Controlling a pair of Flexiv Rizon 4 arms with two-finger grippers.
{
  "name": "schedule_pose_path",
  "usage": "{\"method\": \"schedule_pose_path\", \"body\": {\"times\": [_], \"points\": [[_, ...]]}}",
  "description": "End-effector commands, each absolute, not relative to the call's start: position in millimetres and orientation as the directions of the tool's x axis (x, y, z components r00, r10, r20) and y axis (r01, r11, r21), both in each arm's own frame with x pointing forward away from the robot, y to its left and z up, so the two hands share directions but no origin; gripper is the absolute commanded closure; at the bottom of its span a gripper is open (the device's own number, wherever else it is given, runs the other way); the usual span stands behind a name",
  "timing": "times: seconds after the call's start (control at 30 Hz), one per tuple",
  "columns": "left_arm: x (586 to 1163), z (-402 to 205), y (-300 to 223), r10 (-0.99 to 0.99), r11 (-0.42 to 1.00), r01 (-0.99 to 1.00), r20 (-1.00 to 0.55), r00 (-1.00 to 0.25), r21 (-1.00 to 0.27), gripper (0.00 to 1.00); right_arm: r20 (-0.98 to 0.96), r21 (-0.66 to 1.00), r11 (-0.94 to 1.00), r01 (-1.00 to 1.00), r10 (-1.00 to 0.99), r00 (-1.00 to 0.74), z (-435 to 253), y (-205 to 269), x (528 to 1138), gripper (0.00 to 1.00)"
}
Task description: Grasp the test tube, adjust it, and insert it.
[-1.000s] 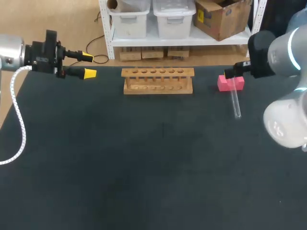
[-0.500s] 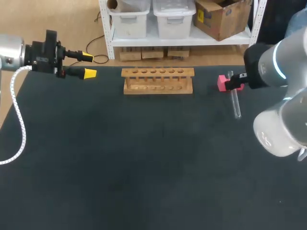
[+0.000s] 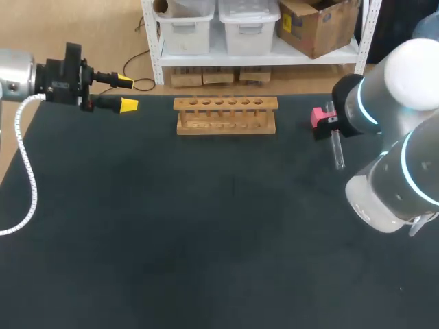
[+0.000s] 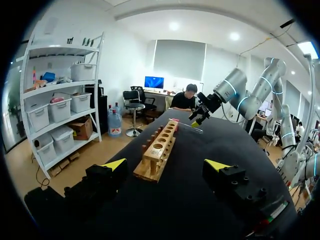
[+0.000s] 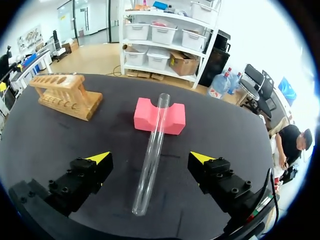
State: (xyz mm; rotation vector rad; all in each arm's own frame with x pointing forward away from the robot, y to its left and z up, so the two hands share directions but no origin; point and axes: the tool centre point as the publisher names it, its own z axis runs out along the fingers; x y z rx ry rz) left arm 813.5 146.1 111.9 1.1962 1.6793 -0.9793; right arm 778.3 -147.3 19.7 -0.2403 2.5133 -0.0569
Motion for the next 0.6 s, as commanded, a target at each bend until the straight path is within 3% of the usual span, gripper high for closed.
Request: {"method": "schedule_pose_path", "body": {"times": [0.03, 0.6], "points": [[813.1, 111.0, 146.6, 0.311, 0.241, 0.963, -0.93, -0.196, -0.122, 0.0, -0.581, -0.292, 0.956, -0.007, -0.183, -0.793, 9.3, -144.8, 784.6, 0.0], [813.1, 111.0, 146.6, 0.311, 0.241, 0.963, -0.93, -0.196, -0.122, 0.0, -0.596, -0.216, 0.976, -0.015, -0.144, -0.79, -9.3, -154.9, 794.5, 0.0]]}}
